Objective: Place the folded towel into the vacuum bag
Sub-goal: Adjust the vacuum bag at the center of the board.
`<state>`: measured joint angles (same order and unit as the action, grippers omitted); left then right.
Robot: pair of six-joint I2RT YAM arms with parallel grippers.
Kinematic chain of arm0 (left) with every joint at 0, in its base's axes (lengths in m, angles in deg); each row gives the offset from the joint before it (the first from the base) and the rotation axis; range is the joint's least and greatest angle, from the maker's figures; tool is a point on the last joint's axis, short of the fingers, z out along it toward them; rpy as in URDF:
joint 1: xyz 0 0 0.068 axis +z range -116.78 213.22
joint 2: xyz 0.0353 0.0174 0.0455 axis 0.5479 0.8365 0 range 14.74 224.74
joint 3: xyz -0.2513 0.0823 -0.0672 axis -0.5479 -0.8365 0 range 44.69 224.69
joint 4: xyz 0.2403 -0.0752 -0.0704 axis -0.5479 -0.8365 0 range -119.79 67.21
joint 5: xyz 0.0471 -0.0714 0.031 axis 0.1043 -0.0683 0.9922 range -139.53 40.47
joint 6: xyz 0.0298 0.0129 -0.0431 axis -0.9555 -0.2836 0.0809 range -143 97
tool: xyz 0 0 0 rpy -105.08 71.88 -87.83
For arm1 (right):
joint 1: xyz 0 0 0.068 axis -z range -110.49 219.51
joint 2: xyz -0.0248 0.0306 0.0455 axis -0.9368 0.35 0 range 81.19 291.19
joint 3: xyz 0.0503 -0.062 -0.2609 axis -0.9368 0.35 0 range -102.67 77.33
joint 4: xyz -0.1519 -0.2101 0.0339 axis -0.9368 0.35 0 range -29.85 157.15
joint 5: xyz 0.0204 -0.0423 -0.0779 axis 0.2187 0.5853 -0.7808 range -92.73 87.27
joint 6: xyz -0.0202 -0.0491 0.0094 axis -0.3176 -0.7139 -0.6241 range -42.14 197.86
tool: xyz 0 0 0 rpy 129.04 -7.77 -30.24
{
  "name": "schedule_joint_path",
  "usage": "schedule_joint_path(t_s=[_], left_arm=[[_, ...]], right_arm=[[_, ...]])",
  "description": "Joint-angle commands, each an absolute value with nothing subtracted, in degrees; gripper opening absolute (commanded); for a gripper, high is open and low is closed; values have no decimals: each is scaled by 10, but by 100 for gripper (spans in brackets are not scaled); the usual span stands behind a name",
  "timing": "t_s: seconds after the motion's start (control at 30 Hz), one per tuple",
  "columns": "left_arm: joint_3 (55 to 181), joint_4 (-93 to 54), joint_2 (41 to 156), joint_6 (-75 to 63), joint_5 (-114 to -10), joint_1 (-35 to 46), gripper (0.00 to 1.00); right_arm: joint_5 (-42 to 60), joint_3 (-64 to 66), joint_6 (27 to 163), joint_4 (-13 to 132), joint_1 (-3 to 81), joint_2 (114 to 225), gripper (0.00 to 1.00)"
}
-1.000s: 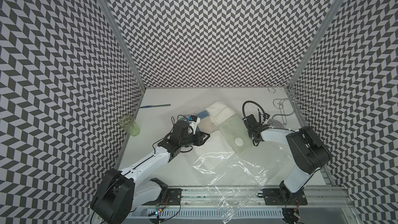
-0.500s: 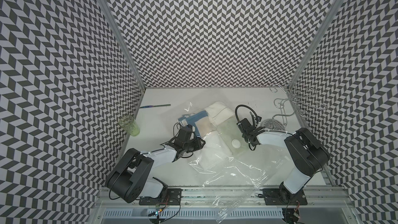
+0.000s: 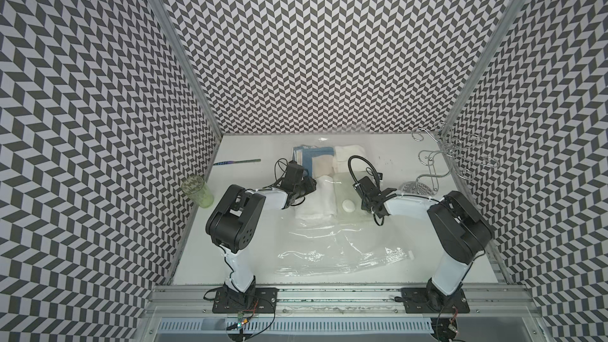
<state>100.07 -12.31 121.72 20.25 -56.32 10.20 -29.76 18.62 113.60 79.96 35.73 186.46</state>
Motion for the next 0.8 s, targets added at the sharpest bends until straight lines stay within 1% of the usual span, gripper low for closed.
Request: schedule_joint_path(t_s=[0.0, 0.03, 0.17, 0.3, 0.4, 0.5, 0.6, 0.77], left_arm=[[1001, -212, 1194, 165, -541, 113, 44], [994, -217, 1176, 161, -540, 112, 44], [959, -251, 1083, 145, -548, 94, 46], [930, -278, 998, 143, -536, 54, 49], [936, -299, 972, 131, -540, 24, 50], [929, -308, 961, 117, -565, -3, 50], [906, -294, 949, 125, -600, -25, 49], [913, -294, 941, 104, -603, -85, 49]], right_arm=[[-178, 156, 1065, 771, 349, 1883, 26], [-163, 164, 1063, 771, 343, 1867, 27], [-139, 246, 1096, 803, 315, 1752, 43], [-125, 331, 1149, 838, 301, 1633, 51], [-110, 370, 1181, 876, 295, 1581, 59], [-91, 396, 1205, 917, 288, 1529, 64], [-44, 426, 1234, 958, 283, 1473, 66], [44, 497, 1273, 951, 286, 1373, 73]])
